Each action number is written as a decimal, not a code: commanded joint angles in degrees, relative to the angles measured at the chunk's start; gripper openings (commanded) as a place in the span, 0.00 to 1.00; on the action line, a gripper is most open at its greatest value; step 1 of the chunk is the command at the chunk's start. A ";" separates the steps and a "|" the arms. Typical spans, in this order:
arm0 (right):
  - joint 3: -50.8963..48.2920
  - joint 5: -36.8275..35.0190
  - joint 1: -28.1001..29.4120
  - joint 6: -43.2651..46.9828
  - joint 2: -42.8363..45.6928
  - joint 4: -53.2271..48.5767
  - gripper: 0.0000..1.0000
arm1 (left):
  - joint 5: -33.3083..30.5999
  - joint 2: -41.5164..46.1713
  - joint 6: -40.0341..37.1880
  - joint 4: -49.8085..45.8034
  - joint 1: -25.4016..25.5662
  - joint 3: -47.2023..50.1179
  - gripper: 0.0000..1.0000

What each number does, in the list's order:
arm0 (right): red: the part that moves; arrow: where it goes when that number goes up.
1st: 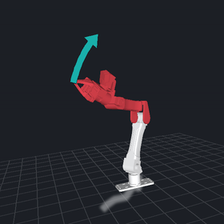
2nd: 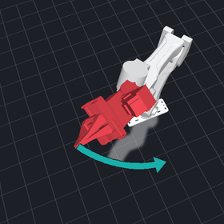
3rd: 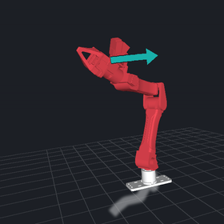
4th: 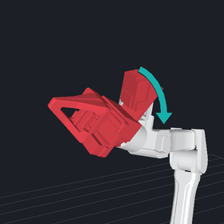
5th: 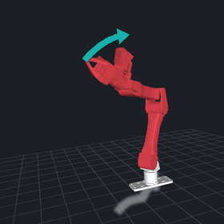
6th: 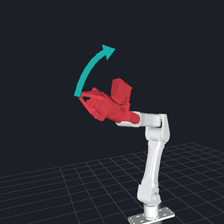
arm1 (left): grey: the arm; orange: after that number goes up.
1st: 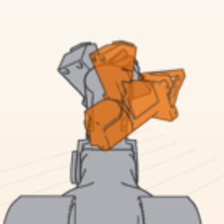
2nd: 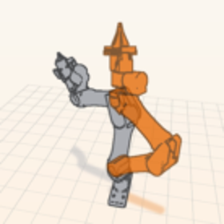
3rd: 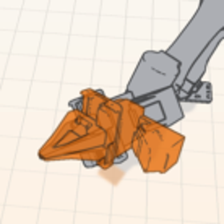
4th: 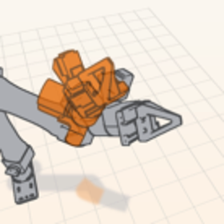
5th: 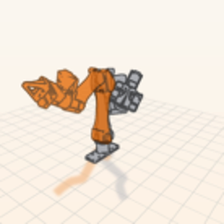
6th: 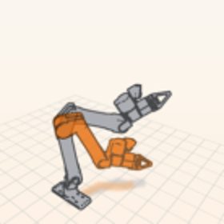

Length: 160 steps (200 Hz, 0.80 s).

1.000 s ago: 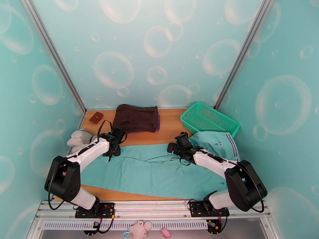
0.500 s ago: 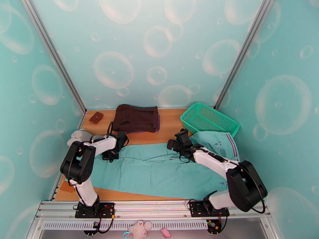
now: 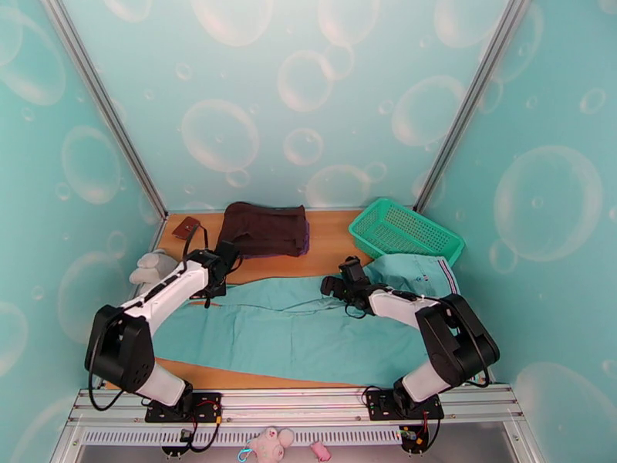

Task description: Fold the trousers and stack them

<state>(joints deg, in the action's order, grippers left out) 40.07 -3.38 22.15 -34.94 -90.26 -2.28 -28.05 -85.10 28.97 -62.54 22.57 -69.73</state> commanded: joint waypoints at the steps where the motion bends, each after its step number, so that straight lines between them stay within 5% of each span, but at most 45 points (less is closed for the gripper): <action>1: -3.58 0.65 -2.62 -1.27 -0.53 -1.40 0.97 | 8.23 6.64 -3.43 0.35 -0.10 -2.68 0.00; 34: -6.36 3.61 -6.99 -0.83 2.57 -0.02 0.97 | 21.14 12.30 -4.79 3.29 -1.55 -2.22 0.00; 72: -5.02 3.30 -8.35 1.31 2.10 -1.18 0.97 | 22.74 13.73 -2.31 1.45 -4.25 0.03 0.00; 117: -2.79 -2.47 -2.11 5.32 8.96 -2.55 0.98 | 36.24 16.27 -0.49 6.57 1.81 7.96 0.00; 140: -1.52 -0.86 -3.99 5.58 7.58 -2.64 0.98 | 51.41 18.19 2.72 18.17 8.06 12.45 0.00; 160: -0.68 -0.03 -5.01 5.60 4.80 -2.67 0.98 | 58.01 20.74 12.95 33.87 6.70 16.15 0.01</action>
<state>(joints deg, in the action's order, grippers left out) 37.65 -3.07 18.35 -31.03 -82.89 -3.07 15.66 -67.94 31.42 -49.21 29.91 -56.53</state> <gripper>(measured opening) 0.977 0.045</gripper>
